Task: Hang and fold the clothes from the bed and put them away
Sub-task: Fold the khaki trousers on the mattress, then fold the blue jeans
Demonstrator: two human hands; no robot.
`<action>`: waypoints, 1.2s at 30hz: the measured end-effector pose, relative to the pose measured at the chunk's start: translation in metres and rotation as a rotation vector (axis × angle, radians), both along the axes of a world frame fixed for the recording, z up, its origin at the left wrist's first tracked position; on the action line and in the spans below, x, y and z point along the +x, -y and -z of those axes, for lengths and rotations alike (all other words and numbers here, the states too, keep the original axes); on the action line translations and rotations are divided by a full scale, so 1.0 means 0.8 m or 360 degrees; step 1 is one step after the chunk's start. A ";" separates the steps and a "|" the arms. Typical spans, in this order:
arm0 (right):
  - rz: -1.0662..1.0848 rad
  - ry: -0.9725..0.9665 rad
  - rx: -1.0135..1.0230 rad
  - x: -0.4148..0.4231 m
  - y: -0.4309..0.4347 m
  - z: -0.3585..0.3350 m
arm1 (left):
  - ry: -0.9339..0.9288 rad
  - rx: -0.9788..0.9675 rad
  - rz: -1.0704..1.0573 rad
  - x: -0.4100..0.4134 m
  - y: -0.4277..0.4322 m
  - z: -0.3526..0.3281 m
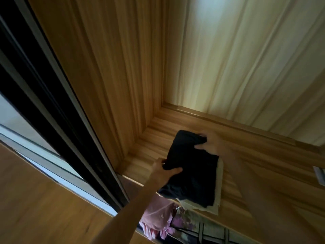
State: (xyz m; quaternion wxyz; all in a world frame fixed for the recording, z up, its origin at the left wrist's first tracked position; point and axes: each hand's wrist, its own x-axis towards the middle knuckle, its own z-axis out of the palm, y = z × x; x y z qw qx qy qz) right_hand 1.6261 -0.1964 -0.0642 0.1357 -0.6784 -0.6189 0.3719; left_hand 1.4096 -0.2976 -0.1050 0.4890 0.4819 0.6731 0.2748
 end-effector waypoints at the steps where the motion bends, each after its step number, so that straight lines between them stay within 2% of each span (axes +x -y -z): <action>1: 0.0019 0.0064 0.0075 -0.001 0.012 0.016 | -0.0247 0.0122 0.0015 0.006 0.005 0.002; 3: 0.0040 0.0364 0.0301 -0.005 0.029 0.037 | -0.0690 0.0306 0.0168 0.012 0.012 -0.005; 4: 0.0026 0.0536 0.0402 -0.010 0.039 0.037 | -0.0817 0.0338 0.0240 0.008 0.016 -0.010; 7: -0.0161 0.0815 0.0665 -0.034 0.071 0.025 | -0.0848 0.0287 0.0333 -0.023 0.030 -0.019; 9: -0.0281 0.0856 0.0771 -0.060 0.097 0.014 | -0.0913 0.0241 0.0372 -0.054 0.049 -0.025; 13: -0.0734 0.0606 0.0467 -0.128 0.158 -0.013 | -0.1279 0.0230 0.0462 -0.119 0.107 -0.047; 17: -0.0927 0.0621 0.0583 -0.220 0.221 -0.027 | -0.1264 0.0208 0.0414 -0.194 0.183 -0.064; 23: -0.1160 0.0618 0.0402 -0.376 0.324 -0.023 | -0.1314 0.0139 0.0281 -0.349 0.311 -0.050; 29: -0.1520 0.0631 0.0311 -0.542 0.406 -0.002 | -0.1304 -0.0089 0.0041 -0.497 0.419 -0.040; 36: -0.1820 0.0566 0.0407 -0.736 0.462 0.018 | -0.1174 -0.0334 -0.0263 -0.657 0.509 -0.019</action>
